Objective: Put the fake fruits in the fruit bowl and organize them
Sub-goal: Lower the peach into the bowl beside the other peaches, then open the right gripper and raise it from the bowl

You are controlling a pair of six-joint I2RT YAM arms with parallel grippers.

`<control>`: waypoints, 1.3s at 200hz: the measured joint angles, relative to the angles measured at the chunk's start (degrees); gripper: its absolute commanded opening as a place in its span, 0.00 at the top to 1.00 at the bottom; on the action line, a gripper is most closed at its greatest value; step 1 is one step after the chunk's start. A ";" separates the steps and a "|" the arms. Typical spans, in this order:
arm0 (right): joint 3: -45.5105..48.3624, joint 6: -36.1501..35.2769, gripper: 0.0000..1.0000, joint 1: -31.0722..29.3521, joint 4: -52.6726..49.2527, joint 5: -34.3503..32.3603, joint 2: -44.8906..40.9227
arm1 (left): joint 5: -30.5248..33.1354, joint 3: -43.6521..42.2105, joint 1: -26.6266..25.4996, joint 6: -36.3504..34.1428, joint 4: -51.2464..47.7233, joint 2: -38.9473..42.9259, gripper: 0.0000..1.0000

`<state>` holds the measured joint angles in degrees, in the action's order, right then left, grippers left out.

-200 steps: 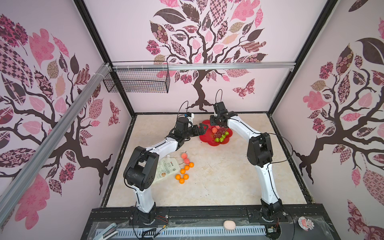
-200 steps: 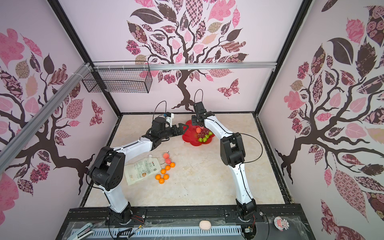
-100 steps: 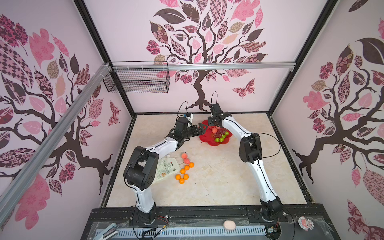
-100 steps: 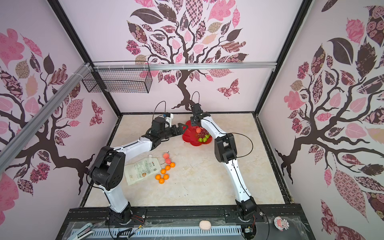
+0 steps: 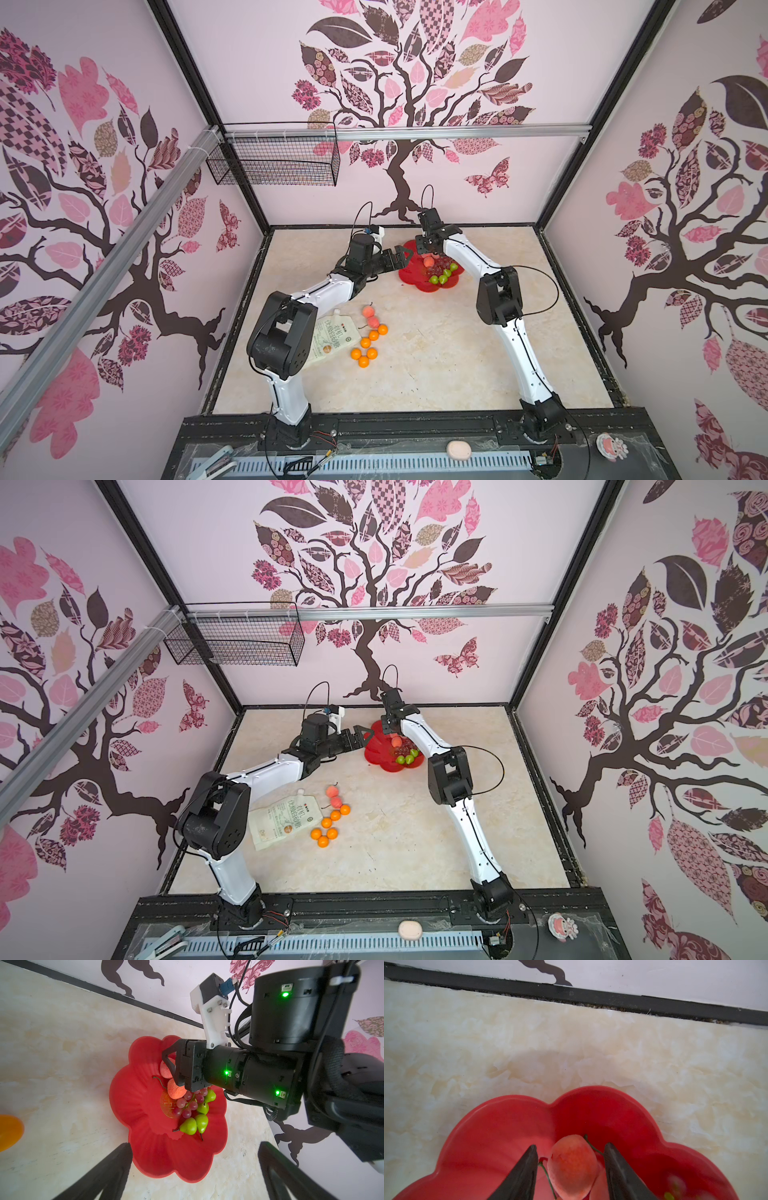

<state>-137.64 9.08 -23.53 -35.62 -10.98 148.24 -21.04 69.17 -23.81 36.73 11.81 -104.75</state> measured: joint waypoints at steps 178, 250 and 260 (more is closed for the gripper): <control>12.87 7.41 0.44 -1.88 0.66 3.26 -14.51 | -10.51 5.44 3.48 -23.67 -18.36 4.00 0.02; 27.74 14.80 0.45 -7.10 5.27 6.36 -25.22 | -22.86 6.14 12.90 -38.77 -28.65 6.45 0.02; 29.49 15.67 0.46 -7.89 5.51 6.75 -25.99 | -23.69 6.14 13.35 -40.44 -29.88 7.13 0.01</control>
<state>-108.16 24.75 -31.42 -30.11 -4.23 122.26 -44.73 75.31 -10.46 -3.70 -18.06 -97.62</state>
